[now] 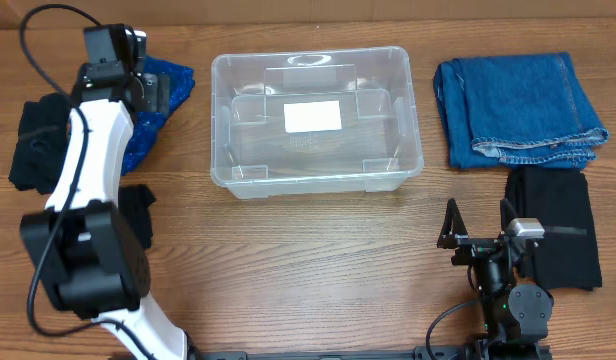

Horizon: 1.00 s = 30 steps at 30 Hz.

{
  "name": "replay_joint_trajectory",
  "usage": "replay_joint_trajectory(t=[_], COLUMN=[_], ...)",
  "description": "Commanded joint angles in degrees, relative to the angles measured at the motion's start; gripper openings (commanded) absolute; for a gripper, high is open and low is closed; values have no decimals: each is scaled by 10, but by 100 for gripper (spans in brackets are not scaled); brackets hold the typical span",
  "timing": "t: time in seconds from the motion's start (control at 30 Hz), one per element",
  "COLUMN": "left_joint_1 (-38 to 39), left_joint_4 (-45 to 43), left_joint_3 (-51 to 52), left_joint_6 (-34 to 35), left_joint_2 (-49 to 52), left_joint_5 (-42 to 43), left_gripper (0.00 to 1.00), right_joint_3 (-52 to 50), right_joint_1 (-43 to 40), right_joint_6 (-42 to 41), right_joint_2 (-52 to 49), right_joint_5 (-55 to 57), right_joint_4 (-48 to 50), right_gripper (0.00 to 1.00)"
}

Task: Pack container
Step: 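Reach the left gripper to the blue-green sequined fabric and grasp it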

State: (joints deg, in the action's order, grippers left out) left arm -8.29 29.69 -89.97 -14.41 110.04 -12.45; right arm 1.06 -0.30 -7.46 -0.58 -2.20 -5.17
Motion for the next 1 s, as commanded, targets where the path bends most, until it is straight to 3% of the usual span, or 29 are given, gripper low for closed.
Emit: replay_joint_trajectory(t=[0.0,0.27,0.4,0.47,0.53,0.57,0.67,0.77,0.83,0.97], left_joint_1=[0,-2,-11,-12,-12,-12,-11,7,19,17], left_joint_4=[-12,-17,-39,-52,-64,-69,-77,-76,-52,80], left_joint_3=[-7,-6,-6,-6,-6,-6,-6,-11,-45,-189], left_joint_6=[-42,-125,-126,-124,-124,-124,-124,-141,-113,-34], left_joint_2=[70,144,169,176,177,177,177,177,172,150], left_joint_5=[3,38,7,-22,-43,-46,-48,-84,-123,-56], left_gripper=[100,99,100,95,63,55,7,4,4,4], right_joint_3=[-6,-6,-6,-6,-6,-6,-6,-6,-6,-6], right_joint_1=[-2,-2,-2,-2,-2,-2,-2,-2,-2,-2], right_joint_6=[0,0,0,0,0,0,0,0,0,0], right_joint_2=[4,4,4,4,4,4,4,4,4,4], right_joint_5=[0,0,0,0,0,0,0,0,0,0], right_joint_4=[5,5,5,5,5,5,5,5,5,5], right_gripper=[100,100,100,100,100,100,100,100,100,100])
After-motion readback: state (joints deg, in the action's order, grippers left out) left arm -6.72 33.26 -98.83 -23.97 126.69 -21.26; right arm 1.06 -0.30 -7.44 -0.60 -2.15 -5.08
